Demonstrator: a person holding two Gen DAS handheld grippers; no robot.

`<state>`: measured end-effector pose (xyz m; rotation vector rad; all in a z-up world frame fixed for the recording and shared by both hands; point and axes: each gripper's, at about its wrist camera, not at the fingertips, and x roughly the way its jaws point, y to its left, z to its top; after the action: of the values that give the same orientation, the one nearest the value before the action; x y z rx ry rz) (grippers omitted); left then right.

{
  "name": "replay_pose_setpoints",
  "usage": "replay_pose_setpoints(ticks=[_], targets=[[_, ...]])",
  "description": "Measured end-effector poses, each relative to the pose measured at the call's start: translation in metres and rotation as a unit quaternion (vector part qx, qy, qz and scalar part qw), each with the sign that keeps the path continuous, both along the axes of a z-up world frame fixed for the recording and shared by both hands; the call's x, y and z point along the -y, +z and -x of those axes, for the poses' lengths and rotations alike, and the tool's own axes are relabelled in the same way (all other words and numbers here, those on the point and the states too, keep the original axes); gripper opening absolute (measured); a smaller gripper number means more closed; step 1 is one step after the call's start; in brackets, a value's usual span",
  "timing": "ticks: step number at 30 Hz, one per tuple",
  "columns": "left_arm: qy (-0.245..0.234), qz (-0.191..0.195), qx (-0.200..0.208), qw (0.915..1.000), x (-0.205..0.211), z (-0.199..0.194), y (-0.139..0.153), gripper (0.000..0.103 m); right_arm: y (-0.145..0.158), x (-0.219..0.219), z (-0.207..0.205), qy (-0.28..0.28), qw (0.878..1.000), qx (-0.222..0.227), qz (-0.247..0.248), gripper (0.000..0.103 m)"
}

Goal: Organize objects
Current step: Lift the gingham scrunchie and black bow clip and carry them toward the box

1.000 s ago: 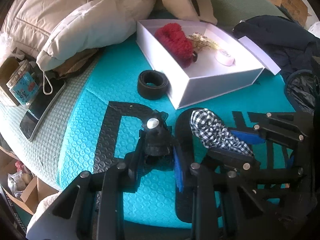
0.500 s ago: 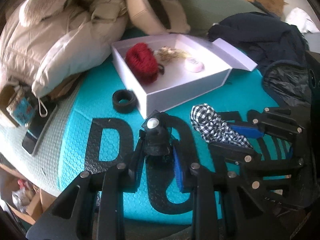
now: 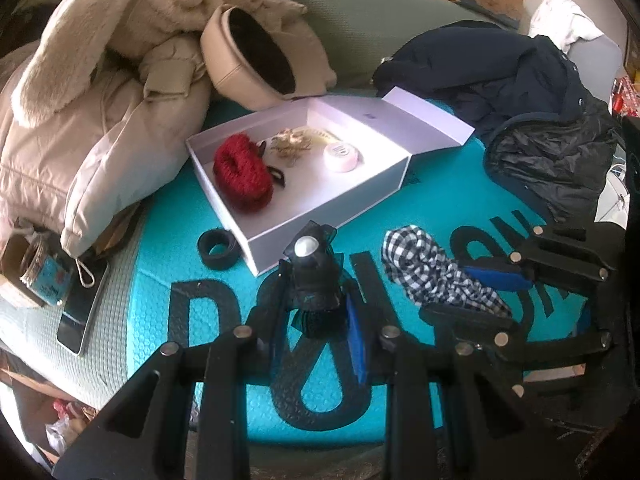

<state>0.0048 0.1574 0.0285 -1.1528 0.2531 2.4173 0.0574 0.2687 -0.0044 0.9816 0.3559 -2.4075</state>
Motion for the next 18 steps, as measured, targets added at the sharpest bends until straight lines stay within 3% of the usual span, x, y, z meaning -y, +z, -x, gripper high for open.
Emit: replay_pose_setpoints(ticks=[7, 18], targets=[[-0.012, 0.006, -0.005, 0.9999, -0.023, 0.004, 0.002, 0.025, 0.005, -0.018, 0.001, -0.012, 1.000, -0.007, 0.009, 0.024], [-0.012, 0.003, -0.004, 0.9999, -0.050, 0.042, 0.004, 0.025, 0.009, -0.038, 0.036, -0.016, 1.000, -0.012, 0.016, 0.024]])
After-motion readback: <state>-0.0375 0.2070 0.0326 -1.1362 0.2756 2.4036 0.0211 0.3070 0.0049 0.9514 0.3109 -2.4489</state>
